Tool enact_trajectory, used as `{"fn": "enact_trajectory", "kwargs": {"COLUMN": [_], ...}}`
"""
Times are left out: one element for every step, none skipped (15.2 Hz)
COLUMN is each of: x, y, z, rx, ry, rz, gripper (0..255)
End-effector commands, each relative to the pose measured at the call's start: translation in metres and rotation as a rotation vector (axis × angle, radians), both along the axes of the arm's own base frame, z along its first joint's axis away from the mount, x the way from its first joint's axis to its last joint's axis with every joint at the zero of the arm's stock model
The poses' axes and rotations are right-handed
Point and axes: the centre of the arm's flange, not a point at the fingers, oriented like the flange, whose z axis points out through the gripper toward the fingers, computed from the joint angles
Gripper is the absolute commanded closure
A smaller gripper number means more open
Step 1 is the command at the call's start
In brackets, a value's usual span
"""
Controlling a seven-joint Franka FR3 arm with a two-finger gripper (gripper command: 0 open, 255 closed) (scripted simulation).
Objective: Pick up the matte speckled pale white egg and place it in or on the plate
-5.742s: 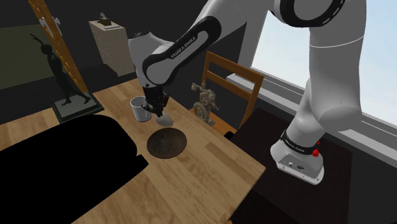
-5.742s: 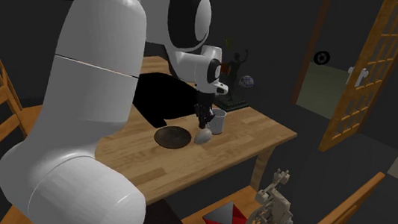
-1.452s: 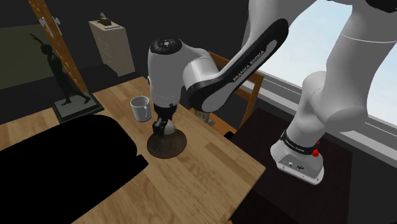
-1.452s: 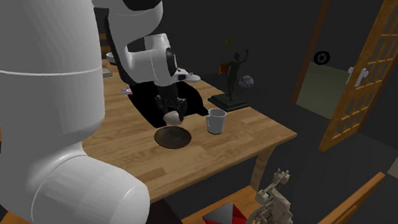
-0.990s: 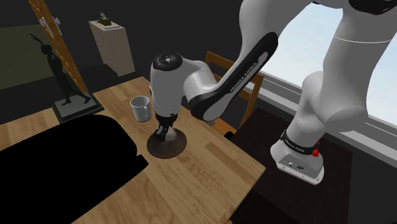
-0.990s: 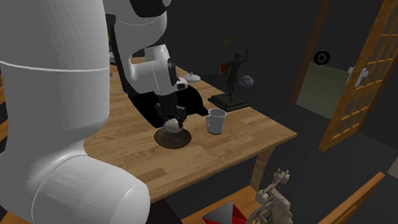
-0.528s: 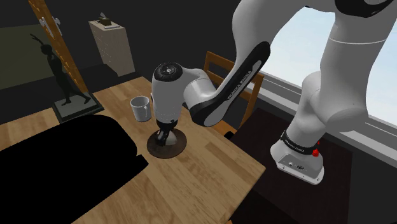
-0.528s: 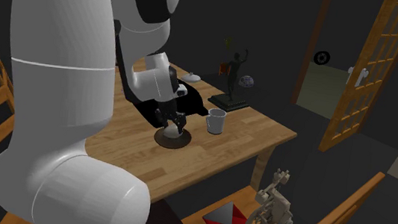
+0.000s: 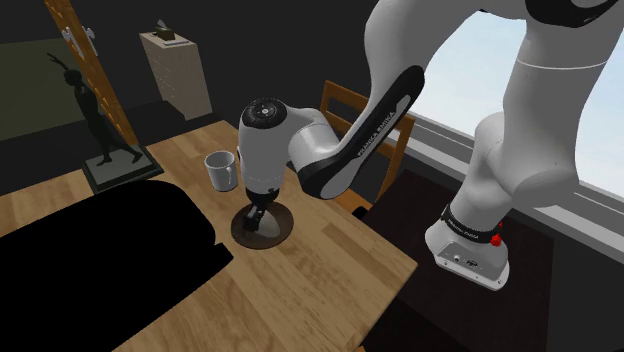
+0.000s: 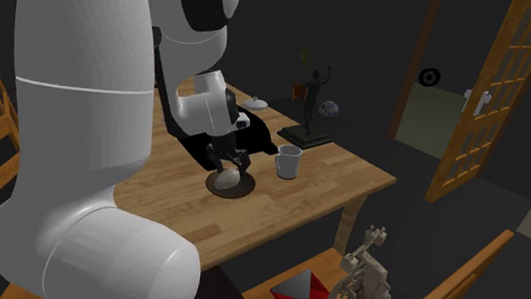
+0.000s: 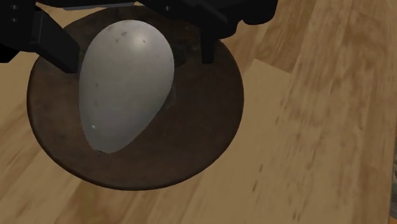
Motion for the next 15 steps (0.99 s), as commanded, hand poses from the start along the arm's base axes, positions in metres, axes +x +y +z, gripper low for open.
{"fn": "enact_trajectory", "kwargs": {"x": [0.000,0.000,0.000,-0.003,-0.006,-0.009,-0.011,-0.011,-0.011,-0.011,-0.011,-0.011,-0.011,-0.011,-0.011], "y": [0.000,0.000,0.000,0.001,0.002,0.003,0.004,0.004,0.004,0.004,0.004,0.004,0.004,0.004,0.004], "z": [0.000,0.000,0.000,0.013,0.026,0.039,0.049,0.049,0.049,0.049,0.049,0.049,0.049,0.049,0.049], "rx": [0.000,0.000,0.000,0.000,0.000,0.000,0.000,0.000,0.000,0.000,0.000,0.000,0.000,0.000,0.000], "ry": [0.000,0.000,0.000,0.000,0.000,0.000,0.000,0.000,0.000,0.000,0.000,0.000,0.000,0.000,0.000], "rz": [0.000,0.000,0.000,0.000,0.000,0.000,0.000,0.000,0.000,0.000,0.000,0.000,0.000,0.000,0.000], "gripper": [0,0,0,0,0,0,0,0,0,0,0,0,0,0,0]}}
